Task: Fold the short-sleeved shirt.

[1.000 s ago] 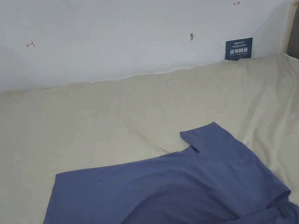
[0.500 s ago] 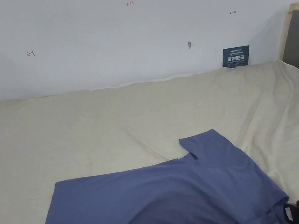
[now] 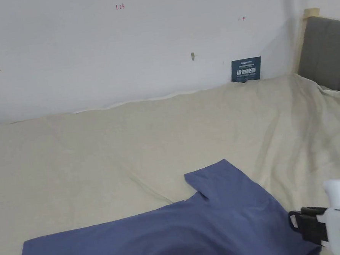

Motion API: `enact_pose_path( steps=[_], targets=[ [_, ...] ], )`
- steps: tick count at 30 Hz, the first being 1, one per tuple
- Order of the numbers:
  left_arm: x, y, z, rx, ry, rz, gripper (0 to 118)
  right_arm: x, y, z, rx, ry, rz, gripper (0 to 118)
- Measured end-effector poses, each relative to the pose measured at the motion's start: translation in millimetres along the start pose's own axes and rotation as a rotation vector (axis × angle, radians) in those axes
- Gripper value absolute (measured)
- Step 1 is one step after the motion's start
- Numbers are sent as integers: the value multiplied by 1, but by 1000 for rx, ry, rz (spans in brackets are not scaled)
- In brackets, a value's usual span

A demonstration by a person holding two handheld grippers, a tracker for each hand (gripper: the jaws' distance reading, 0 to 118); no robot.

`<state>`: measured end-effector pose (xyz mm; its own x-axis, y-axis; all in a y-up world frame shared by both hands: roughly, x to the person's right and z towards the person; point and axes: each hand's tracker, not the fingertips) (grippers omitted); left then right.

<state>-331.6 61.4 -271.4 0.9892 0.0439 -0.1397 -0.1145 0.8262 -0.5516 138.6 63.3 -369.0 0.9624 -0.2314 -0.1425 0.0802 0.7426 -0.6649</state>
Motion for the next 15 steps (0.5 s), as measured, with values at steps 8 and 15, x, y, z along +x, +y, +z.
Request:
enact_pose_path(
  steps=[8,15],
  targets=[
    [-2,8,-19,-29,14,-19,0,37,86,-125,-158,-63,29,43],
    [-12,7,-35,-77,30,1,0,42,114,-207,-321,-135,118,115]
  ],
)
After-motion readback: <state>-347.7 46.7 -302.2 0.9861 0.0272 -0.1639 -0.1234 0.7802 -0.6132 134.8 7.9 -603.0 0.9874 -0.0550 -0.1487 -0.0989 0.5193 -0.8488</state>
